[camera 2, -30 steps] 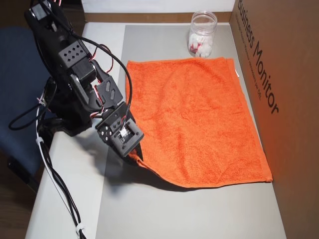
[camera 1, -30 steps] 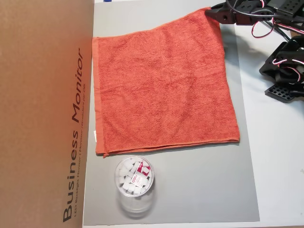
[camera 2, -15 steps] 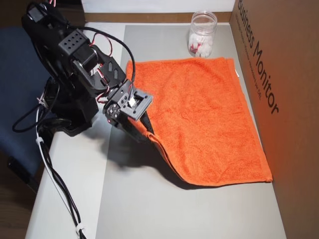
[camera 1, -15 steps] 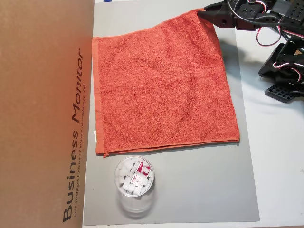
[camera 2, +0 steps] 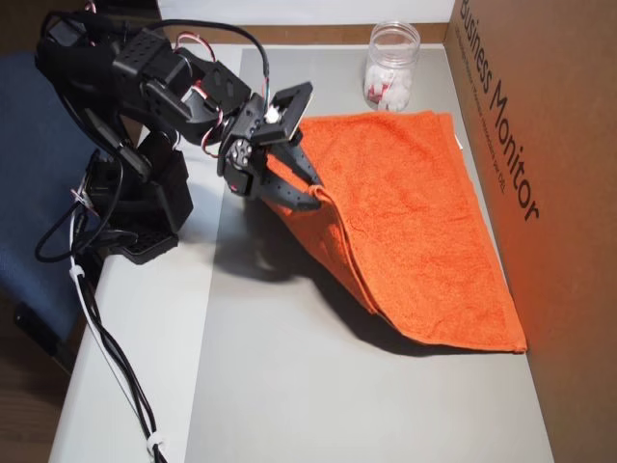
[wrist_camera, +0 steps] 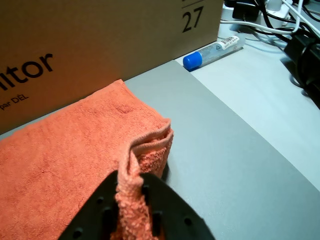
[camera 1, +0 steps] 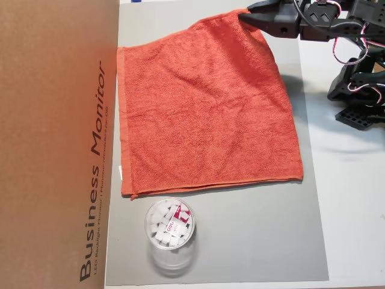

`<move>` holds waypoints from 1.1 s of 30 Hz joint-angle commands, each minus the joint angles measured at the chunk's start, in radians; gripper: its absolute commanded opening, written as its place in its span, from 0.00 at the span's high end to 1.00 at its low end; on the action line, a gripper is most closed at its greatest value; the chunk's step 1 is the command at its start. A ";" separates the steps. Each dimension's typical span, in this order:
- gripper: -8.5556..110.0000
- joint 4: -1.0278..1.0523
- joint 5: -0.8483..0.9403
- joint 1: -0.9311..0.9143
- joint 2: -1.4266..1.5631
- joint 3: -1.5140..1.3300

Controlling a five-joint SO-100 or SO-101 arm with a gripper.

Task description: Fold the blanket.

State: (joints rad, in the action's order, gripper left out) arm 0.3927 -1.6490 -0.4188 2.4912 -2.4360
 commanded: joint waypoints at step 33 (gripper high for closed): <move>0.93 -0.023 0.092 0.278 -0.495 0.607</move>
State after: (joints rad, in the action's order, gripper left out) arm 0.3927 -1.5693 -0.1595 2.0080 -1.9052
